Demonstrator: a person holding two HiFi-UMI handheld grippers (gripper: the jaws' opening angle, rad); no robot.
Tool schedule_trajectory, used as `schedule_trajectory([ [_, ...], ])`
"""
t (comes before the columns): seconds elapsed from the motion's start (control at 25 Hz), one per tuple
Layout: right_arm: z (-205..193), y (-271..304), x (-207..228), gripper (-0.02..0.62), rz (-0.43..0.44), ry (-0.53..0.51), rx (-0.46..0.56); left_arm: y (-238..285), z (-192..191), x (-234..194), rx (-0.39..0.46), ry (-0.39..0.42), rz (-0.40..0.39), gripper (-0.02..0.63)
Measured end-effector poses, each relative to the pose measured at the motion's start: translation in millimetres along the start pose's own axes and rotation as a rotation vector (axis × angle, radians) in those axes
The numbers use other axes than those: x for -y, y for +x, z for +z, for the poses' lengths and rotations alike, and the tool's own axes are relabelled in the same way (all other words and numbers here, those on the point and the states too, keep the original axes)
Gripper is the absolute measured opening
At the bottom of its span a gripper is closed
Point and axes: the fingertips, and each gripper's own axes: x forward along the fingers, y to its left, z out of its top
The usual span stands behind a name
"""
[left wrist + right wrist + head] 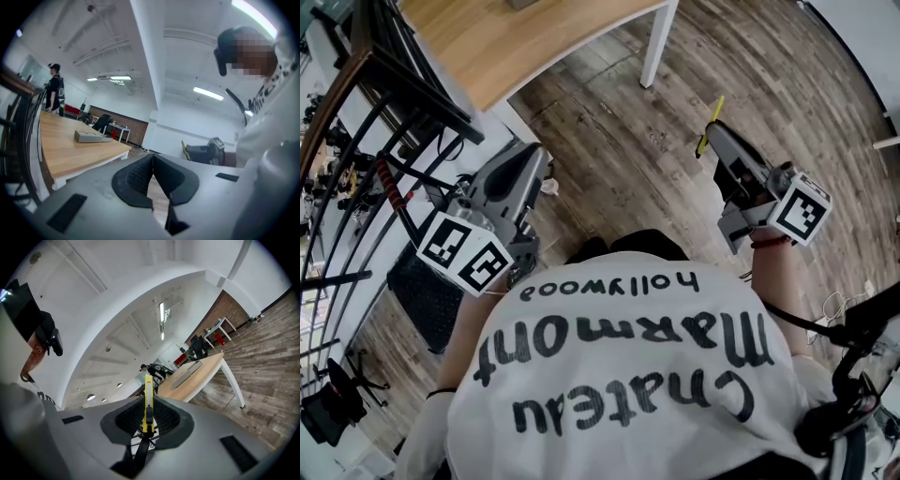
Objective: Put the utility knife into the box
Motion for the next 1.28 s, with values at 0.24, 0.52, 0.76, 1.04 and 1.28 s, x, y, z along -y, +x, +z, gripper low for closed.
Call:
schedule_trajectory([
  [0.24,-5,1,6,0.057,0.004,-0.022,-0.046,11,-27,13,-0.07,0.114,-0.04,0.006],
  [0.52,8,16,3,0.057,0.052,-0.06,-0.055,11,-12,-7,0.025,0.007,0.016,0.006],
  [0.76,9,28,19,0.057,0.13,-0.067,-0.032,8,-16,-21,0.079,-0.046,0.098,0.006],
  [1.04,-16,27,-8,0.057,0.097,-0.061,-0.085,-18,-35,-14,0.074,-0.162,0.079,0.006],
  [1.28,-26,11,-37,0.056,0.076,-0.033,-0.108,-50,-34,16,0.041,-0.192,0.062,0.006],
])
